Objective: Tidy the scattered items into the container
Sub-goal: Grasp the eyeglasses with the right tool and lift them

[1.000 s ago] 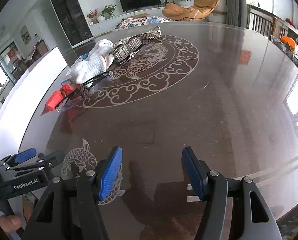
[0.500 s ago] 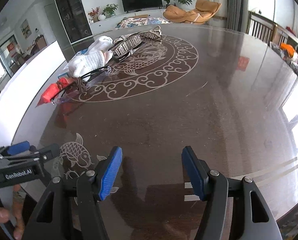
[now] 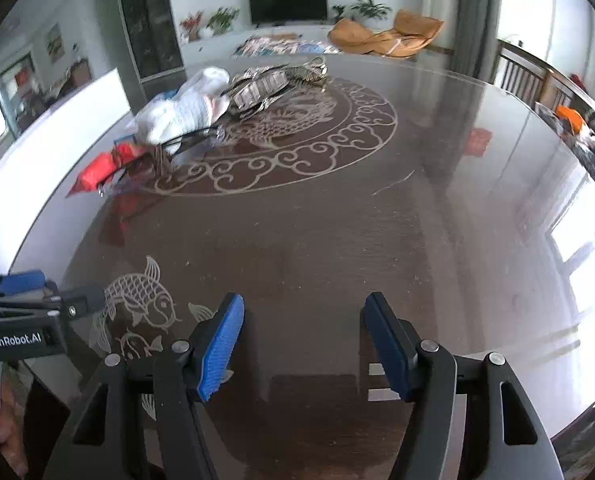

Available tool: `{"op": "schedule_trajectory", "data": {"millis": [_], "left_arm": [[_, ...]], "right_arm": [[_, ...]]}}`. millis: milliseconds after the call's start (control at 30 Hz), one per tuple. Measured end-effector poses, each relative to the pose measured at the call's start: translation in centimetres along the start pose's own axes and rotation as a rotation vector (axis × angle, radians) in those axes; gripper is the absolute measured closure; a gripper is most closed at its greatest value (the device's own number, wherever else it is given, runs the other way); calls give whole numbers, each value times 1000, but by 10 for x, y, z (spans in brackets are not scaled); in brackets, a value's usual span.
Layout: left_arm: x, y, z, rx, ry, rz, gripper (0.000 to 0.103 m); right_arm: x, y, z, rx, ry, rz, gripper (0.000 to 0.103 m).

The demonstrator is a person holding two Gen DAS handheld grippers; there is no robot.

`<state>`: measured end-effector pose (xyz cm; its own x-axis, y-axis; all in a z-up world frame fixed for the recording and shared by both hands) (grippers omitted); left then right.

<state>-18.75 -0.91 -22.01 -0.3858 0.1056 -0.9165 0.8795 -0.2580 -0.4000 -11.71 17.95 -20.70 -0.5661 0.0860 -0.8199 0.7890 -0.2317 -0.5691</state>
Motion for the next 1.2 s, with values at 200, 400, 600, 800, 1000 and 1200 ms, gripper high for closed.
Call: {"op": "schedule_trajectory", "data": {"millis": [200,400,600,800,1000,1200], "left_arm": [[-4,9,13,-18,-5,-34,0],[-3,10,22,-32,-8,-35,0],[-3,10,25,-37,-5,-34,0],[-4,12,29,-46,1,-40,0],[-3,9,30,-45,0,-48,0],[0,9,27,-37,-16,-49,0]], "right_arm": [[9,-51,15,105,-249,41,38],[9,-125,92,-68,-511,-72,38],[70,-149,120,109,-665,148,38],[84,-141,110,136,-555,295,40],[62,-122,74,111,-378,352,40],[38,-115,35,313,-452,231,39]]}}
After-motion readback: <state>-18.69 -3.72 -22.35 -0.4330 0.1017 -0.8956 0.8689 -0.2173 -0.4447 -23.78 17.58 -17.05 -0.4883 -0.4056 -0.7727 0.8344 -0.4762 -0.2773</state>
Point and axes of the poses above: each gripper's, at about its wrist camera, not at the fingertips, and x roughly the way its jaws point, z to its left, y to its underside, the point moved 4 cm from there along x, roughly the way its jaws point, and after that the axes turned 1 degree about x, right-handed, at the moved point
